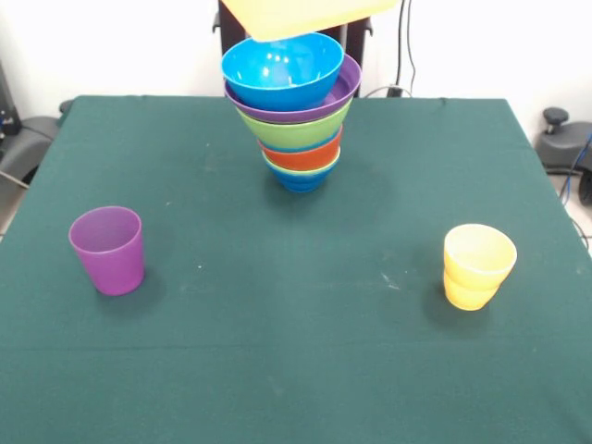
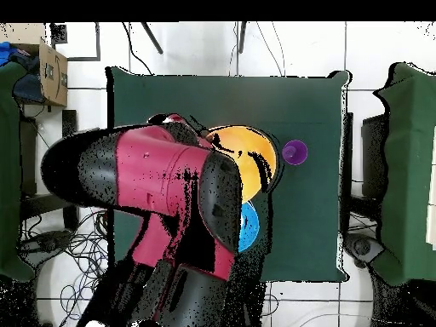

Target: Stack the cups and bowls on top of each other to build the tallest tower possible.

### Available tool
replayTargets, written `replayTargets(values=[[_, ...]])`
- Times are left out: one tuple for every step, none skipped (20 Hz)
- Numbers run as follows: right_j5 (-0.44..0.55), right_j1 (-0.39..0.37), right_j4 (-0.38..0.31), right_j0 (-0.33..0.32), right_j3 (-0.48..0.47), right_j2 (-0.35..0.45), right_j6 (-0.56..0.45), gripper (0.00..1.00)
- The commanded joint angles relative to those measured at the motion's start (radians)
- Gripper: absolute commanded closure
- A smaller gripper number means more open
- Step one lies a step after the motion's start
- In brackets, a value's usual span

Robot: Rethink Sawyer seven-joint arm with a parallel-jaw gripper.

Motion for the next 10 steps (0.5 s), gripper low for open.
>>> replayTargets(values=[[0.015, -0.013, -0.094, -0.03, 0.15, 0.145, -0.151, 1.0], [0.011, -0.015, -0.097, -0.032, 0.157, 0.148, -0.149, 1.0], [0.008, -0.017, -0.101, -0.032, 0.164, 0.151, -0.146, 1.0], [0.004, -0.016, -0.106, -0.034, 0.167, 0.154, -0.144, 1.0], [-0.005, -0.017, -0.112, -0.035, 0.174, 0.157, -0.14, 1.0], [-0.003, -0.017, -0.117, -0.037, 0.174, 0.16, -0.138, 1.0], [-0.001, -0.016, -0.126, -0.036, 0.176, 0.161, -0.139, 1.0], [0.001, -0.016, -0.129, -0.038, 0.176, 0.164, -0.137, 1.0], [0.009, -0.016, -0.133, -0.038, 0.181, 0.165, -0.136, 1.0], [0.007, -0.018, -0.135, -0.039, 0.186, 0.168, -0.135, 1.0]])
